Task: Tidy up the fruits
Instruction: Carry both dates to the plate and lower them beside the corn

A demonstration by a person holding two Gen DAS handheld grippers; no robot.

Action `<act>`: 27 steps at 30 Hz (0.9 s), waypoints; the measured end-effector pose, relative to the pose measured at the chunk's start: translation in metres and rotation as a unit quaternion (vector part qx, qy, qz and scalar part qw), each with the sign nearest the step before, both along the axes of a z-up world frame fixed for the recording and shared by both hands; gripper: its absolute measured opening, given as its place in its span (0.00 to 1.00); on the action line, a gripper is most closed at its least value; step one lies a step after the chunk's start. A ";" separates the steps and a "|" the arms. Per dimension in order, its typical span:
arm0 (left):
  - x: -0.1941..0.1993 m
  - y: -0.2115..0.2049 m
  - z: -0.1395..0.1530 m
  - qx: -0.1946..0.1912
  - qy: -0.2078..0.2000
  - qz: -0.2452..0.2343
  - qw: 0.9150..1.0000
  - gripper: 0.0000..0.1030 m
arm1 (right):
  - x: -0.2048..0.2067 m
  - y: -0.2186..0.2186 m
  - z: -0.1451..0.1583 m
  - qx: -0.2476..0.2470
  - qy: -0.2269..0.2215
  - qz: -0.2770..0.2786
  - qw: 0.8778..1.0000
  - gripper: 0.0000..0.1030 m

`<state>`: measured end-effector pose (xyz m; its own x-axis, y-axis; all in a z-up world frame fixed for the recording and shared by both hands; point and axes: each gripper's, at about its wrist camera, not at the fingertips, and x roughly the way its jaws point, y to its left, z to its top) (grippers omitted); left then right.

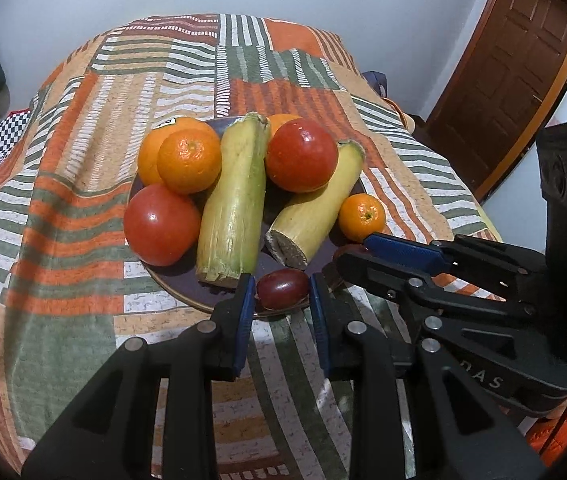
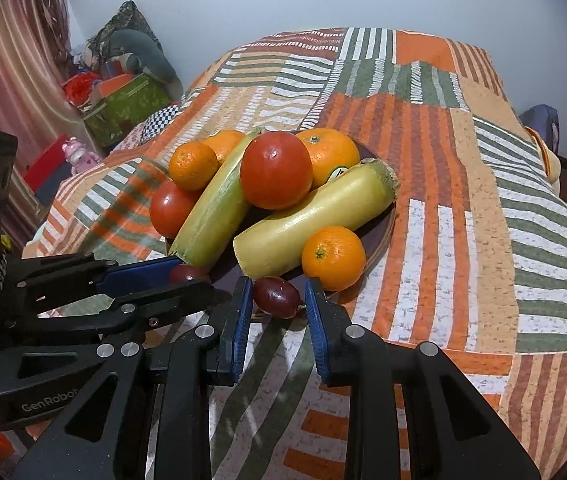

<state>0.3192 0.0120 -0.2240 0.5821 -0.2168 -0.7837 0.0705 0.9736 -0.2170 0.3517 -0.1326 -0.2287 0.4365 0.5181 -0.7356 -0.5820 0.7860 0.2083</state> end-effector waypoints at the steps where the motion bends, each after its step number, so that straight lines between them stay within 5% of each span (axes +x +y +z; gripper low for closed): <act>1: 0.000 0.000 0.000 -0.001 0.000 0.000 1.000 0.27 | 0.000 -0.001 0.000 0.003 0.001 0.000 1.000 0.24; 6: -0.001 -0.001 -0.001 0.001 0.006 -0.002 1.000 0.29 | 0.003 -0.003 -0.002 0.009 0.021 0.002 1.000 0.24; 10: 0.000 0.006 -0.007 0.005 0.014 0.015 1.000 0.47 | 0.005 -0.004 -0.004 0.002 0.025 -0.001 1.000 0.26; 16: -0.005 0.012 -0.007 -0.001 0.019 0.017 1.000 0.48 | 0.002 -0.006 0.000 0.002 0.021 -0.001 1.000 0.33; 27: -0.052 0.013 0.070 0.024 -0.068 0.021 0.997 0.48 | -0.034 -0.027 0.065 0.023 -0.056 -0.017 0.998 0.33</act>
